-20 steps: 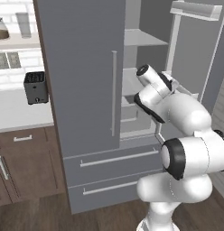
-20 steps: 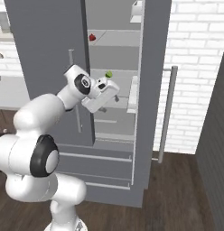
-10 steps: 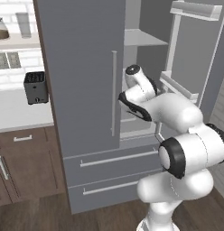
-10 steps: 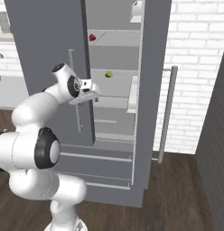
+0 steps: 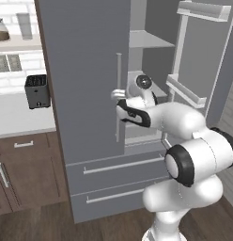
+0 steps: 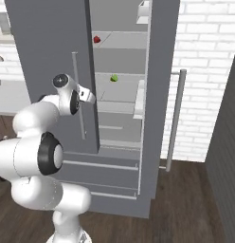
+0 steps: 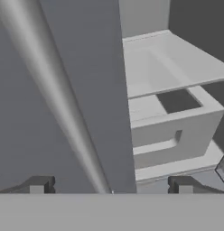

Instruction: Take the strawberry from the fridge and place it on top of the pancake, located on the dining counter.

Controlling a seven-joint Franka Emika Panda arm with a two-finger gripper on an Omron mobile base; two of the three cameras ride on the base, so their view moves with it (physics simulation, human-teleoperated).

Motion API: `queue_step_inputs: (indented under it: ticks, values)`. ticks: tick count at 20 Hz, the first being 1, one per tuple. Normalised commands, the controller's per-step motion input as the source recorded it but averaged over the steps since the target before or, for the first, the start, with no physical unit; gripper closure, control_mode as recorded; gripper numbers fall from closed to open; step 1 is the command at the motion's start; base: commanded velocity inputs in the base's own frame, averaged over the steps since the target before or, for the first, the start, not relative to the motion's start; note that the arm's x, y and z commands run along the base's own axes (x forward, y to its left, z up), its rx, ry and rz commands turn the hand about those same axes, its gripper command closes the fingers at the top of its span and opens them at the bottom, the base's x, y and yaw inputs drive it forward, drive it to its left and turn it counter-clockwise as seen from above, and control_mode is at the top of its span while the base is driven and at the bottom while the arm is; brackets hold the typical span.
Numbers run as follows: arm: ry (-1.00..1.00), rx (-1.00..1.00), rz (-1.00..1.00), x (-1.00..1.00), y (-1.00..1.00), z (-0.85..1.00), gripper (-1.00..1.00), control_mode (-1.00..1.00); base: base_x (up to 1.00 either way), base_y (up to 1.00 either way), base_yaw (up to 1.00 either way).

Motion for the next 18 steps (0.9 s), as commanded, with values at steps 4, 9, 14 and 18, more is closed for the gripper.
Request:
queue_step_inputs:
  ticks: [4,9,14,18]
  values:
    - [-0.17,0.01,0.03,0.0,-0.02,0.65,-1.0,-1.0,0.0,0.0,0.0]
    - [0.04,-0.16,0.09,0.23,0.25,0.41,-1.0,-1.0,0.0,0.0,0.0]
    - [0.1,-0.17,0.03,0.13,0.34,0.41,-1.0,-1.0,0.0,0.0,0.0]
    - [0.0,-0.01,0.0,0.0,0.02,0.03,-1.0,-1.0,0.0,0.0,0.0]
